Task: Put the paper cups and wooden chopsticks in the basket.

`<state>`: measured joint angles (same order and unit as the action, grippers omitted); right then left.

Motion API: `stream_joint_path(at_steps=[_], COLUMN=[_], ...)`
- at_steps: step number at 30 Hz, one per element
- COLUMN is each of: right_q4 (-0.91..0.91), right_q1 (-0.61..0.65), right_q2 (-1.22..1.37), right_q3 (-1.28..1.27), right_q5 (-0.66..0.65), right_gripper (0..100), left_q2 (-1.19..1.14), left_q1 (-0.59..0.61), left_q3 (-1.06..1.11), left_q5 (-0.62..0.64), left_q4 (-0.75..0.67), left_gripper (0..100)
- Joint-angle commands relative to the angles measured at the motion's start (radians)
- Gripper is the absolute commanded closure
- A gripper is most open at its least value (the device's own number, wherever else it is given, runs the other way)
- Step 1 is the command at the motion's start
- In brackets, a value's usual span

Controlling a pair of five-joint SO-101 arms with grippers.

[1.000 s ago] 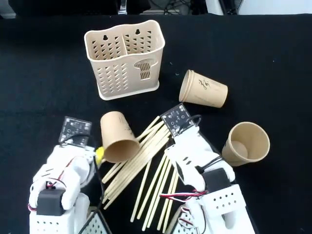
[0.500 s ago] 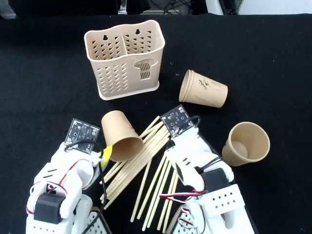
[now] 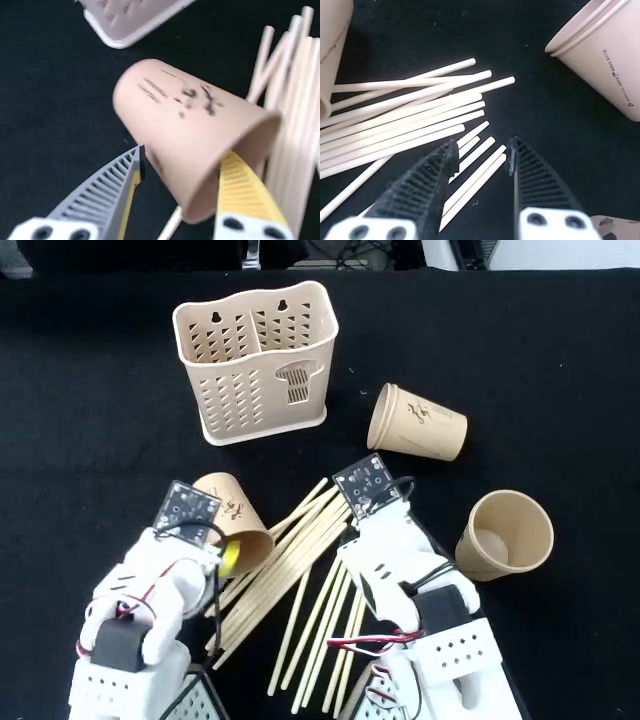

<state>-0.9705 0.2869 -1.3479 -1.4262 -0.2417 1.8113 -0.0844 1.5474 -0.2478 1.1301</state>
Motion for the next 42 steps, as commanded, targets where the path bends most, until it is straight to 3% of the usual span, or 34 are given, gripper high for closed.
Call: stream_joint_path(at_steps=[1,10,17,25,34,42], right_q4=[0.018,0.017,0.017,0.012,-0.144,-0.278], right_q1=[0.005,0.005,0.005,0.005,0.005,-0.060], right_q2=[-0.010,-0.010,-0.010,-0.010,-0.148,-0.282], right_q3=[0.004,0.004,0.004,0.004,0.142,0.260], right_q5=[0.005,0.005,0.005,0.005,0.003,-0.089], right_gripper=[82.2,82.2,82.2,82.2,82.2,81.9], left_q2=[0.006,0.006,0.009,0.009,0.006,0.003], left_q1=[0.042,0.044,0.035,0.039,0.045,0.077], left_q3=[-0.005,0.004,-0.005,-0.056,-0.420,-0.564], left_q5=[-0.006,-0.002,-0.008,-0.002,-0.006,-0.005], left_q4=[-0.055,-0.052,0.009,0.040,0.261,0.267], left_gripper=[75,77,98,97,97,97])
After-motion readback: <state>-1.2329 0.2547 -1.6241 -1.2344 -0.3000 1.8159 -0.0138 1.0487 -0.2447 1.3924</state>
